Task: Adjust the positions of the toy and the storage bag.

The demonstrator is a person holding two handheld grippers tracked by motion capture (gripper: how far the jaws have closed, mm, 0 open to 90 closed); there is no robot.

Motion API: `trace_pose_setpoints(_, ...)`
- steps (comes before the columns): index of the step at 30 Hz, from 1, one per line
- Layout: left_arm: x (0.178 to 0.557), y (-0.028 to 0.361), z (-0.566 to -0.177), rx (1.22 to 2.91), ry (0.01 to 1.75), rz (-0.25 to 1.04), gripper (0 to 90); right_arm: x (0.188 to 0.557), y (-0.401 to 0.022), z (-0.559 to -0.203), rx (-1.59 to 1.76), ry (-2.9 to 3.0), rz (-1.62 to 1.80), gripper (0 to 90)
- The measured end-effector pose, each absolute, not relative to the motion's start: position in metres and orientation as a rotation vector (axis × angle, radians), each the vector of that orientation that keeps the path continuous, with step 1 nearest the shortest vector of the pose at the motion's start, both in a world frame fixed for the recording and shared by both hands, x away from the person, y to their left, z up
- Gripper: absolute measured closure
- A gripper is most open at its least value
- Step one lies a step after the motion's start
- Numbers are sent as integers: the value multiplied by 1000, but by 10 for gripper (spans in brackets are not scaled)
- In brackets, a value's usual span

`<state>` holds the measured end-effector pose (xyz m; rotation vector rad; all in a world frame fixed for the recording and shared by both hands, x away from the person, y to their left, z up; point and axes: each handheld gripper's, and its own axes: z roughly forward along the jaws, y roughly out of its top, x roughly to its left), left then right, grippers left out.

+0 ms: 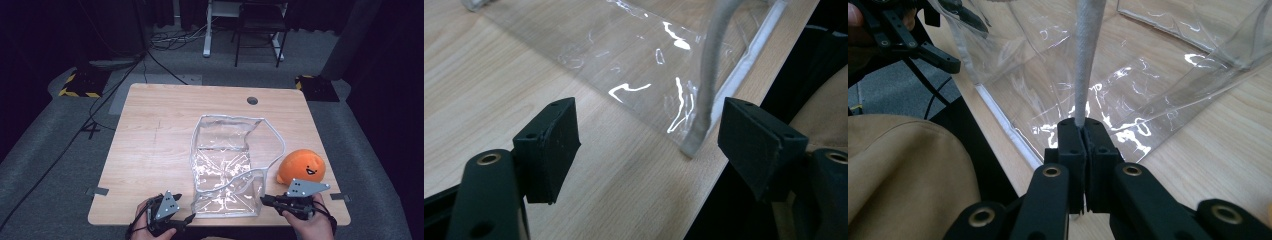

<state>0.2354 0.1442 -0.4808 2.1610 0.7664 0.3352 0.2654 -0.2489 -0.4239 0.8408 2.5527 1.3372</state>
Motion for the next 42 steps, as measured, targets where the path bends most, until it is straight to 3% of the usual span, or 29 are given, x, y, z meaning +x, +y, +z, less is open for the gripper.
trace_pose_setpoints(15, 247, 166, -481, 2154, 853, 453, 257, 252, -257, -421, 853, 2574, 1310, 875)
trace_pose_setpoints(24, 270, 178, -489, 2169, 912, 484, 256, 256, -265, -419, 897, 2576, 1256, 623)
trace_pose_setpoints(27, 275, 182, -491, 2176, 939, 484, 256, 257, -269, -414, 895, 2559, 1244, 586)
trace_pose_setpoints(42, 289, 185, -496, 2177, 988, 477, 258, 274, -298, -385, 948, 2428, 1204, 551)
